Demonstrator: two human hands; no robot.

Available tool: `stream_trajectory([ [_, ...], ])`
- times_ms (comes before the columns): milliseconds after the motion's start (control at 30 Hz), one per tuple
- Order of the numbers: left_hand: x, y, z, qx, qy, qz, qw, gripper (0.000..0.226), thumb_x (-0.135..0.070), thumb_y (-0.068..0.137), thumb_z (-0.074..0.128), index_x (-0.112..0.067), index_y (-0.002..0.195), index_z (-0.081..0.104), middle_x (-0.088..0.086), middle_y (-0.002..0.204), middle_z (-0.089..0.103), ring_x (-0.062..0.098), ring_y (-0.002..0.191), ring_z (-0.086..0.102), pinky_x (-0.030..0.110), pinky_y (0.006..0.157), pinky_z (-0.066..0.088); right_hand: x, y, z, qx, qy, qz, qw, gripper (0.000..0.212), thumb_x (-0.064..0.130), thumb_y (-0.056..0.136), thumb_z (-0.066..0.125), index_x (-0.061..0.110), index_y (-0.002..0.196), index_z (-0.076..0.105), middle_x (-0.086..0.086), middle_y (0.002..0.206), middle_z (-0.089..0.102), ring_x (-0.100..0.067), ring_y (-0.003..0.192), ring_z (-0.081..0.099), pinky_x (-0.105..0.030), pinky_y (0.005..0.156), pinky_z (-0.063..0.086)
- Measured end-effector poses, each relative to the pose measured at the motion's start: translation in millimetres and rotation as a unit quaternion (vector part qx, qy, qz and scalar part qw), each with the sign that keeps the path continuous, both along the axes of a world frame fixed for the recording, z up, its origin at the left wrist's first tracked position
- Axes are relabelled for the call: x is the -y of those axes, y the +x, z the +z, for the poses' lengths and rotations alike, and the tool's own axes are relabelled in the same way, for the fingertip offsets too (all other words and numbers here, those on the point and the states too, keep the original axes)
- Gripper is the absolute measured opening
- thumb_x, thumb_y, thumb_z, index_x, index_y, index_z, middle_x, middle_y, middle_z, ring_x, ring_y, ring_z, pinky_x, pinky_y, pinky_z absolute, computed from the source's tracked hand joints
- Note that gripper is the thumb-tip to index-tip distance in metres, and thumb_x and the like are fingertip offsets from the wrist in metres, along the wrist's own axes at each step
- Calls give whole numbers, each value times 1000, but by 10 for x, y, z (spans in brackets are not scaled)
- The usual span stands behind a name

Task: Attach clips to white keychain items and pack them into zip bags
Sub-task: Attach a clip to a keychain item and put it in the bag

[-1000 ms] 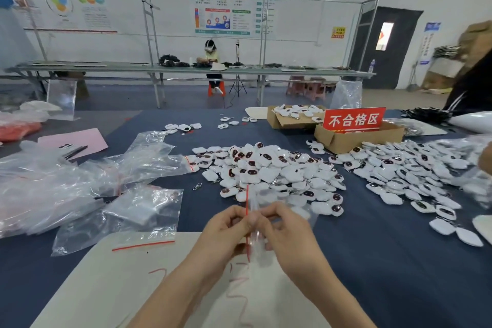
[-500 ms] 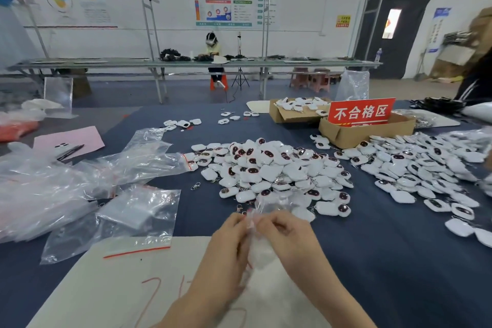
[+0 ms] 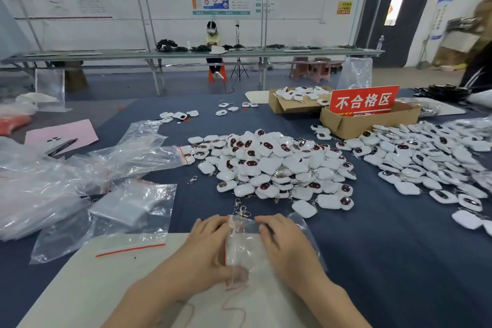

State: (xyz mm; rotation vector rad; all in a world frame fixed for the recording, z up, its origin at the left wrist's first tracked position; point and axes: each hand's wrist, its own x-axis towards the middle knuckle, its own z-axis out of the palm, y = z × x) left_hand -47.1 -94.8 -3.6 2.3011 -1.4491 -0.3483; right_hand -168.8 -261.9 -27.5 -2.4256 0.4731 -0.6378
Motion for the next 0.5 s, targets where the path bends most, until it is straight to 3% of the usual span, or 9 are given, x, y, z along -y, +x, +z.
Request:
stream_trajectory([
  [33, -28, 20, -12, -8, -23, 2, 1000, 65, -58, 84, 71, -47, 140, 41, -22, 144, 35, -2, 139, 23, 34, 126, 1, -3, -16, -10, -2, -13, -9, 1000, 26, 27, 105, 46, 26, 125, 63, 17, 117, 60, -2, 111, 52, -21, 97, 41],
  [100, -65, 73, -54, -48, -125, 31, 990, 28, -31, 92, 72, -45, 114, 63, -23, 128, 54, -2, 128, 43, 31, 118, 29, -24, -42, -3, -21, -40, -23, 999, 27, 29, 104, 46, 29, 127, 61, 19, 122, 58, -3, 115, 50, -19, 96, 39],
  [167, -41, 167, -36, -80, -212, 97, 969, 29, -16, 95, 67, -45, 92, 67, -24, 107, 64, 0, 110, 56, 26, 100, 45, -20, -31, 50, -8, -29, -36, 999, 28, 25, 103, 49, 29, 128, 62, 18, 124, 58, -3, 117, 51, -10, 95, 35],
  [200, 24, 227, 6, -67, -225, 126, 964, 28, -16, 97, 65, -43, 91, 67, -23, 103, 65, 1, 106, 58, 25, 95, 46, -11, -11, 103, 21, -6, -41, 999, 28, 21, 102, 52, 27, 126, 64, 18, 121, 60, -2, 114, 53, -6, 93, 34],
  [300, 381, 464, 108, 19, -160, 152, 975, 20, -25, 101, 58, -32, 119, 64, -11, 120, 61, 12, 115, 53, 32, 99, 45, 36, 126, 280, 138, 104, -49, 984, 26, 12, 101, 54, 25, 119, 68, 18, 110, 65, 2, 103, 58, -9, 88, 41],
  [367, 652, 582, 131, 69, -41, 134, 988, 40, -37, 101, 55, -28, 140, 52, 0, 133, 51, 22, 126, 46, 39, 103, 44, 55, 286, 371, 148, 155, -48, 976, 24, 19, 103, 51, 26, 120, 67, 20, 110, 64, 3, 102, 58, -19, 92, 48],
  [433, 828, 640, 102, 100, 44, 126, 986, 45, -44, 101, 52, -27, 143, 46, 6, 134, 44, 27, 127, 43, 43, 103, 44, 60, 450, 400, 129, 163, -51, 977, 24, 23, 104, 49, 28, 121, 65, 18, 112, 63, 0, 101, 59, -27, 93, 50],
  [500, 896, 676, 62, 146, 38, 144, 978, 38, -44, 104, 46, -27, 137, 49, 7, 130, 46, 27, 124, 46, 40, 99, 44, 58, 593, 369, 110, 152, -40, 981, 27, 19, 104, 48, 29, 123, 63, 14, 118, 61, -3, 103, 58, -30, 96, 49],
])
